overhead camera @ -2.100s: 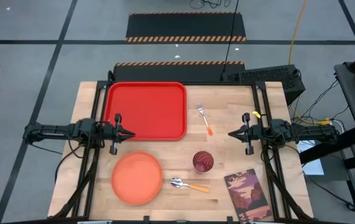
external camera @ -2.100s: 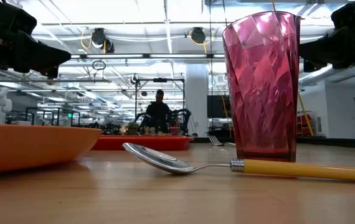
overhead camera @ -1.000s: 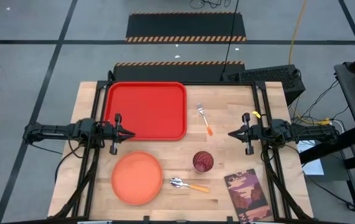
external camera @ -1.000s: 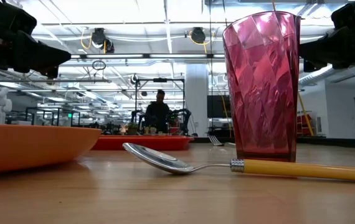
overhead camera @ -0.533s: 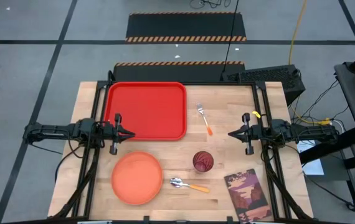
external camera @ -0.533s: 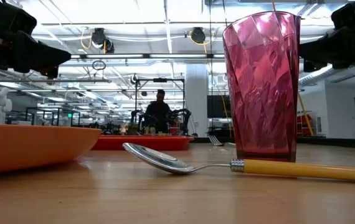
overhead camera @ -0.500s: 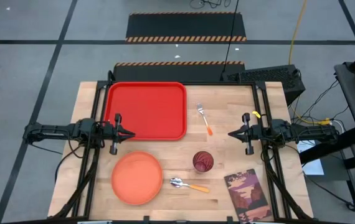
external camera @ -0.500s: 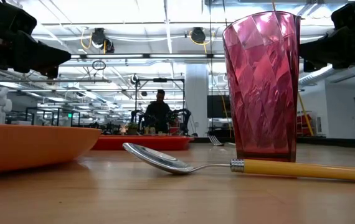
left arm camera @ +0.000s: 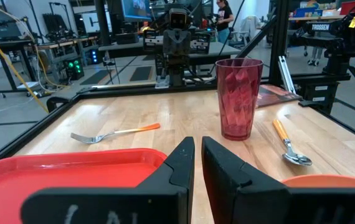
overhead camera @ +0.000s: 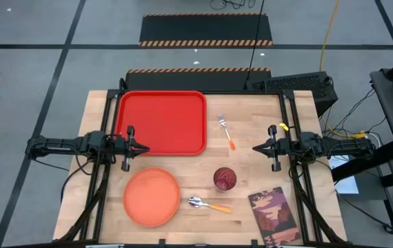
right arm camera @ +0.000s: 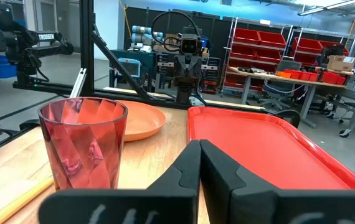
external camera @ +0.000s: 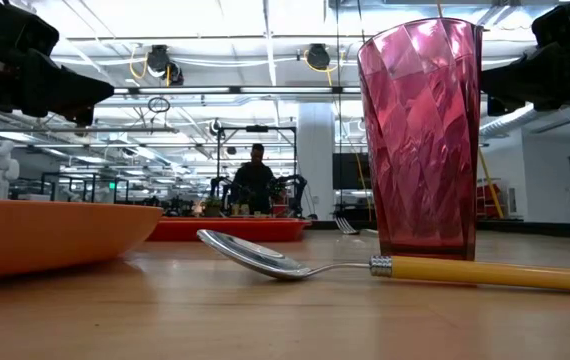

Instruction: Pick and place plate/cup/fork/spoon on tray

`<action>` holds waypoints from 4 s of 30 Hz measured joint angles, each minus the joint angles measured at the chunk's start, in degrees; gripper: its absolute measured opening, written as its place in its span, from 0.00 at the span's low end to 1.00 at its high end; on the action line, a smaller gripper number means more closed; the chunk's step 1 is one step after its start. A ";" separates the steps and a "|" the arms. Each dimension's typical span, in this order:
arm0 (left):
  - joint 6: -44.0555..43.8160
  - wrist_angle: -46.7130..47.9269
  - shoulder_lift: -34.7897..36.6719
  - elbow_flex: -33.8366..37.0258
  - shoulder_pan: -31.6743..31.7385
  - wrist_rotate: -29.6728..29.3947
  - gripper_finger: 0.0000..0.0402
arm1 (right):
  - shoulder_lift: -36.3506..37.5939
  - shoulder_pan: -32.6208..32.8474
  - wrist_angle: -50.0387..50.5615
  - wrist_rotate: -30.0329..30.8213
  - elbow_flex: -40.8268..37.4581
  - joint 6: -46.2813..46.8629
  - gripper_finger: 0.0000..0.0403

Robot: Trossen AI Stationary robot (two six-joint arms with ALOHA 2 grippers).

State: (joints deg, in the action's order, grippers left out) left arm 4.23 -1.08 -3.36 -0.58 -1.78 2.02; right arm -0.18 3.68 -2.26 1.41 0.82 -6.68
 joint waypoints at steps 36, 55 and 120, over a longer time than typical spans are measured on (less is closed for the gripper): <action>-0.48 -2.86 -0.02 0.00 -0.02 -0.04 0.09 | 0.00 0.00 -1.62 0.01 0.00 15.67 0.00; -6.36 -20.09 -0.20 -5.13 -1.51 -2.34 0.09 | 0.00 0.06 -4.37 0.00 0.00 24.48 0.00; 7.70 33.32 -63.12 -75.76 -13.64 -12.61 0.09 | -44.87 3.95 35.99 7.94 61.19 21.61 0.00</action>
State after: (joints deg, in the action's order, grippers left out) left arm 11.93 32.24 -66.47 -76.34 -15.42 -10.59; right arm -45.05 7.64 33.72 9.36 62.01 14.93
